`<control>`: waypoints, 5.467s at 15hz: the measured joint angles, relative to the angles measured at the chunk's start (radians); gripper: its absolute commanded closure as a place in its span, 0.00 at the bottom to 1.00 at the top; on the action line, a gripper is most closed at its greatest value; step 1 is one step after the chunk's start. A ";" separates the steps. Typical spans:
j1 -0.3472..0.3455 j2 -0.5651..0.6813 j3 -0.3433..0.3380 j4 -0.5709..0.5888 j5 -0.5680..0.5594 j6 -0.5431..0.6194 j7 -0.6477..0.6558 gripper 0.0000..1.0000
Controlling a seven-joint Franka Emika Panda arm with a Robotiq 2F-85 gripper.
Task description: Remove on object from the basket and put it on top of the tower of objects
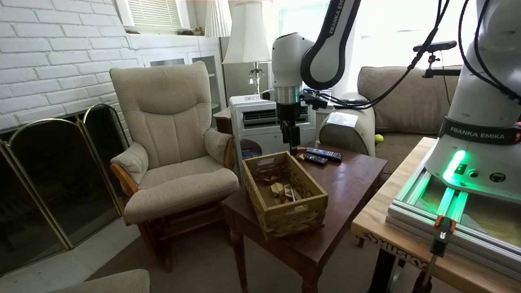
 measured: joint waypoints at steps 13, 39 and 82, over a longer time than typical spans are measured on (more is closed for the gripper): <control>0.283 0.184 -0.209 0.091 -0.235 0.025 0.235 0.00; 0.459 0.510 -0.378 0.288 -0.309 0.243 0.227 0.00; 0.357 0.209 -0.276 0.155 -0.248 0.056 0.233 0.28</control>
